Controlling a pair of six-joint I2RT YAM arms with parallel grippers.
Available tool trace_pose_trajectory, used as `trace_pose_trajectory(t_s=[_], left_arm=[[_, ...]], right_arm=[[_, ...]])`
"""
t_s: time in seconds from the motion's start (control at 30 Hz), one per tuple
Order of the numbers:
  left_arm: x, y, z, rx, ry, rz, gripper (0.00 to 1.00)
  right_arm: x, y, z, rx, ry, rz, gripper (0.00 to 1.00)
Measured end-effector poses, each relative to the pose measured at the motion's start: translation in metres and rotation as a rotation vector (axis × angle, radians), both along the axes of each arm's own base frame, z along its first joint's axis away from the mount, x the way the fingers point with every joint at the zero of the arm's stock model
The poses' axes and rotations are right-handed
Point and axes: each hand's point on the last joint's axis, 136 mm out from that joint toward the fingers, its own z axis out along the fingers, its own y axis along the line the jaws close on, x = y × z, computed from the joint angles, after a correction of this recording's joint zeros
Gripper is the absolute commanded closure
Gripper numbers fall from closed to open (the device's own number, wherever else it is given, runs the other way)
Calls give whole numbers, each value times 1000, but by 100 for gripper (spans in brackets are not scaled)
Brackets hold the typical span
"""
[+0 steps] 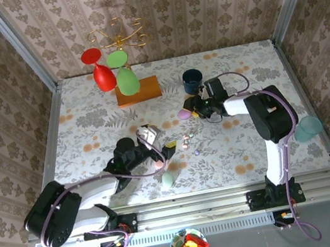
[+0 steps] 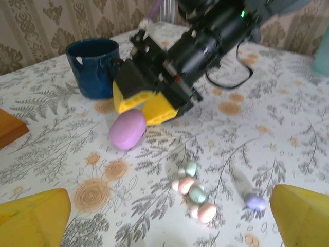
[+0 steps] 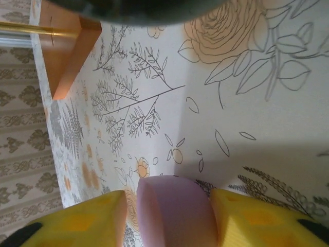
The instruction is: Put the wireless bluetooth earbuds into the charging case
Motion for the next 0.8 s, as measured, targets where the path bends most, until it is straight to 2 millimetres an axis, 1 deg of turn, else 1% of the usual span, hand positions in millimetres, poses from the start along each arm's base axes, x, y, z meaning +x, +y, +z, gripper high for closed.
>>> trace_pose_trajectory(t_s=[0.07,0.2,0.27,0.33,0.43,0.53,0.7,0.8], left_arm=[[-3,3,1,55,-9,-13,0],[-6,4,11,178,-50,-67,0],[-6,4,16,232,-75,-90,0],[-8,5,14,293,-89,-117,1],[-13,11,-4,401,-60,-162,4],[-18,16,-26,503,0,-198,6],[-26,24,-62,672,71,-244,6],[-31,28,-84,772,115,-271,6]], right_arm=[[-6,-4,12,-15,-23,3,40],[-28,-12,39,-32,-72,12,39],[-40,-17,47,-45,-91,18,39],[-51,-21,54,-60,-103,23,39],[-63,-26,57,-87,-108,33,39],[-71,-31,54,-121,-102,36,39],[-77,-36,45,-152,-82,35,39],[-77,-36,45,-153,-82,35,39]])
